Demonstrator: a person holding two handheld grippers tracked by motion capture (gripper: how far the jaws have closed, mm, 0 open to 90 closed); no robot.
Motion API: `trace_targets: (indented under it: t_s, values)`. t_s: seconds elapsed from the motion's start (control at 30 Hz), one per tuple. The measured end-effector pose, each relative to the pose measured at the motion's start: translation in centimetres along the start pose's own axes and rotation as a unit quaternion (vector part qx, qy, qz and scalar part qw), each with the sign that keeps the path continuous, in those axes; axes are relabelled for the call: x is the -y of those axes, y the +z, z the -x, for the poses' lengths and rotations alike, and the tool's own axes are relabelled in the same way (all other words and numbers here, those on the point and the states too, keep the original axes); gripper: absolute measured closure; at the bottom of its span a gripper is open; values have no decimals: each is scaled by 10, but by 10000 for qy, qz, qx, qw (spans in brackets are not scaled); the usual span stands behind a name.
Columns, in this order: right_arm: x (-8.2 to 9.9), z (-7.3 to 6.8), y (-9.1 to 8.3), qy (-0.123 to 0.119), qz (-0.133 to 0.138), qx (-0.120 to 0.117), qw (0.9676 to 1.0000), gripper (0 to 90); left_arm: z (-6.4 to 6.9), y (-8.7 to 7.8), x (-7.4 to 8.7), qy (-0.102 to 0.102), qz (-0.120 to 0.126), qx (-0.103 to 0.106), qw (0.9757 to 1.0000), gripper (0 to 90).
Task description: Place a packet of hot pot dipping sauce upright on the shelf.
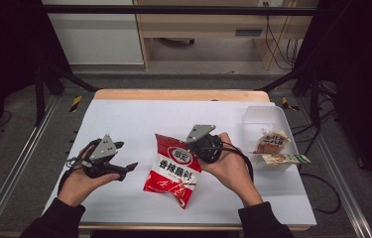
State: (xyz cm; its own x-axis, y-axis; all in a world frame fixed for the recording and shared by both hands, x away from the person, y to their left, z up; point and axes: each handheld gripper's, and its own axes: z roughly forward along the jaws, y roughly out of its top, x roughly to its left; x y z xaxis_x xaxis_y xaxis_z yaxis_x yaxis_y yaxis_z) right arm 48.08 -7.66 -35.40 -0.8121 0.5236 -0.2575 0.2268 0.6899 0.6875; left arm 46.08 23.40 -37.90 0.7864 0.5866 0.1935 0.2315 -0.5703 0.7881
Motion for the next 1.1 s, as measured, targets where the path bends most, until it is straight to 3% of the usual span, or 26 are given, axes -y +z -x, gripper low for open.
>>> trace_targets:
  t_s: [0.23, 0.67, 0.9, 1.1]
  values:
    - [-8, -4, 0, -168, 94, 8, 9998, 900, 4, 3, -14, 107, 25, 20, 9999, 179]
    - [-23, -12, 0, -333, 241, 22, 9992, 900, -7, 3, -25, 84, 137, -76, 9998, 179]
    - [-32, -16, -1, -471, 282, -3, 9985, 900, -15, 3, -32, 86, 186, -48, 9998, 224]
    - [-36, -19, -2, -521, 339, -35, 9981, 900, -18, 6, -34, 81, 151, 114, 9998, 307]
